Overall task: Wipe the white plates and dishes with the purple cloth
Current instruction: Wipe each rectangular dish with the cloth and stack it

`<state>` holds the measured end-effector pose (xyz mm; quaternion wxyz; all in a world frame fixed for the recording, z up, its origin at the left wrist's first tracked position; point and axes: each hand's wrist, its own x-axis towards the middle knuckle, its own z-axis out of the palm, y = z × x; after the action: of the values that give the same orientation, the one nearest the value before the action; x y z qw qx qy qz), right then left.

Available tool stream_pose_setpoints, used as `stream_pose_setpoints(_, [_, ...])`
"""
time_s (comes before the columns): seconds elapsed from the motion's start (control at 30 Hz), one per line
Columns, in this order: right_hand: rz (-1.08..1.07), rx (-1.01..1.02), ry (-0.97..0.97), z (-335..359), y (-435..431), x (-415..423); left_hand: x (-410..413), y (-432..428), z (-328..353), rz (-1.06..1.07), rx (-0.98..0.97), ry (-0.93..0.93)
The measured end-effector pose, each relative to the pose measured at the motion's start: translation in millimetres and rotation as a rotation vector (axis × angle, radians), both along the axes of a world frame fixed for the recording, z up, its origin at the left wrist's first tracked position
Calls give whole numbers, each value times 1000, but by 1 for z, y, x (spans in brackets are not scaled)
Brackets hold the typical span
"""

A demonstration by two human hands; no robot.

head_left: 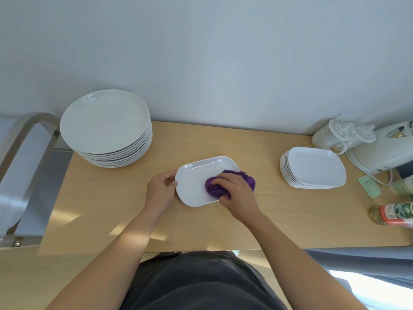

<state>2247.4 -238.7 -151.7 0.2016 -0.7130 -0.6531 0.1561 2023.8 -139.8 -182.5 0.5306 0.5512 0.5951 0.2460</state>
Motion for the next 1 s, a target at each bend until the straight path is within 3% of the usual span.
stream_pose_setpoints(0.1, [-228,-28,-1,-10,5,4,0,2,0,2,-12,-5])
stream_pose_setpoints(0.2, [-302,-63,-28,-19,16,-23,-1,3,0,0,-26,-7])
stream_pose_setpoints(0.27, [-249,-64,4,-24,20,-44,-1,3,1,0,-27,-2])
stream_pose_setpoints(0.4, [53,-121,34,-26,14,-73,0,4,5,-25,7,9])
stream_pose_setpoints(0.47, [78,-102,30,-26,15,-73,0,4,9,-34,20,1])
stream_pose_setpoints(0.63, [-144,17,-82,-18,39,-55,-2,4,8,-12,-40,-26])
stream_pose_setpoints(0.77, [-355,-30,-121,-17,41,-32,-3,3,7,-3,-44,-39])
stream_pose_setpoints(0.93, [-444,-49,-68,-22,42,-47,-2,1,9,14,-42,-58])
stream_pose_setpoints(1.0, [-372,-47,-23,-22,42,-59,-1,0,10,13,-34,-64])
